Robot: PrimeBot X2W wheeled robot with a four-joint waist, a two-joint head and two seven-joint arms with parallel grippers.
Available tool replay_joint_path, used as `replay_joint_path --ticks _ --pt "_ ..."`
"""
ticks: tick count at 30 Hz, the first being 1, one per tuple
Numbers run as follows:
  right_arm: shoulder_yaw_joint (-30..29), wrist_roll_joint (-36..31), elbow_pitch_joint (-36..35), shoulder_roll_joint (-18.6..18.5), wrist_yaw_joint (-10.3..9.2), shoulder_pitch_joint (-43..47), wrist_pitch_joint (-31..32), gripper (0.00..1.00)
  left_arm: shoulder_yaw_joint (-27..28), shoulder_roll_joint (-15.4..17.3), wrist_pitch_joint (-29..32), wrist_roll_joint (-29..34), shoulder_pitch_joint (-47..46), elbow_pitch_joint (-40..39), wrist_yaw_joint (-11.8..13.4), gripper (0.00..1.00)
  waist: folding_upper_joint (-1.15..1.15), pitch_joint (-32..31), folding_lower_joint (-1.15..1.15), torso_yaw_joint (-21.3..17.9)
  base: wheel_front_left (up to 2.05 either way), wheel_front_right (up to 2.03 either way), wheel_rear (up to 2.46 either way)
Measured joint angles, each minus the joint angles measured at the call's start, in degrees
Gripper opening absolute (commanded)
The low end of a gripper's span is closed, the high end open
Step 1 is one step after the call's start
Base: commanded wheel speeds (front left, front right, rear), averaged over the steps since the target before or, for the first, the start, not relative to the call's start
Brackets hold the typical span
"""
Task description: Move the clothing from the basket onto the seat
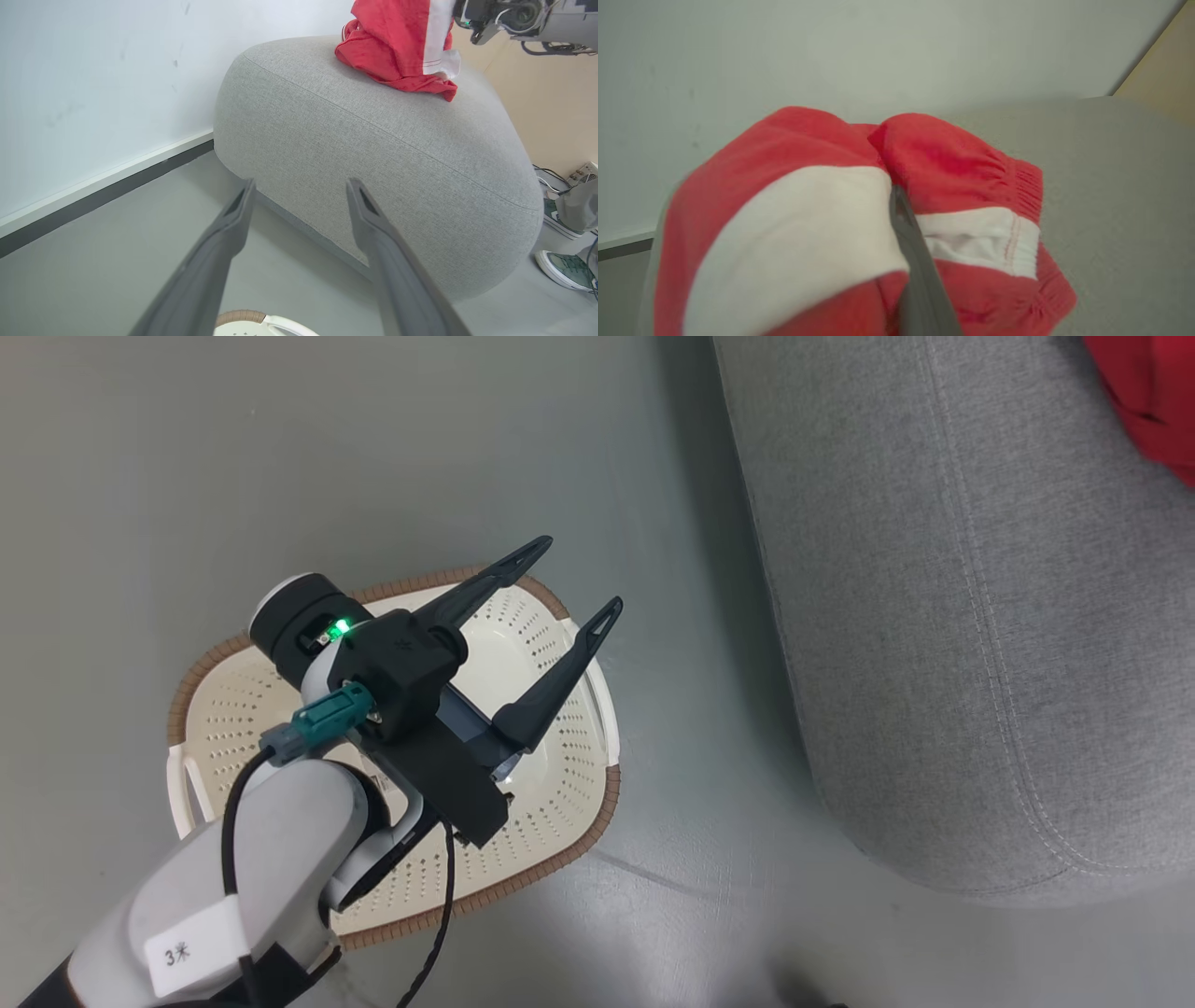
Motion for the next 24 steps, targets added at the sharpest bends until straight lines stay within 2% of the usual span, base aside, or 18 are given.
replay_joint_path --ticks 2,3,5,13,24 --pt "0.38 -0.11 2.40 0.01 0.24 0.51 0.73 0.44 0.05 -0.03 -0.54 -0.07 0.04 0.51 -0.47 1.00 0.00 -0.61 -0.01 0.04 0.00 0.00 0.00" --pt "0.41 -0.19 3.91 -0.14 0.66 0.48 1.01 0.49 0.05 -0.16 -0.74 -0.08 0.05 0.86 -0.46 1.00 0.00 -0.92 -0.01 0.05 0.00 0.00 0.00" --pt "0.40 -0.20 5.93 -0.84 1.09 0.45 1.44 0.98 0.05 -0.43 -1.03 -0.16 0.10 1.13 -0.47 1.00 0.00 -1.56 -0.01 0.09 0.00 0.00 0.00" --pt "2.77 -1.05 10.15 0.07 1.27 0.77 3.13 1.00 -0.07 -1.37 -2.64 -0.43 0.55 3.89 -0.53 1.00 0.00 -4.53 -0.01 0.05 0.00 0.00 0.00" --pt "5.03 -0.20 13.99 0.33 3.80 5.59 7.32 1.00 0.51 -2.10 -6.06 -2.05 4.50 8.80 -0.92 1.00 -0.01 -11.38 -0.01 -0.56 0.00 0.00 0.00"
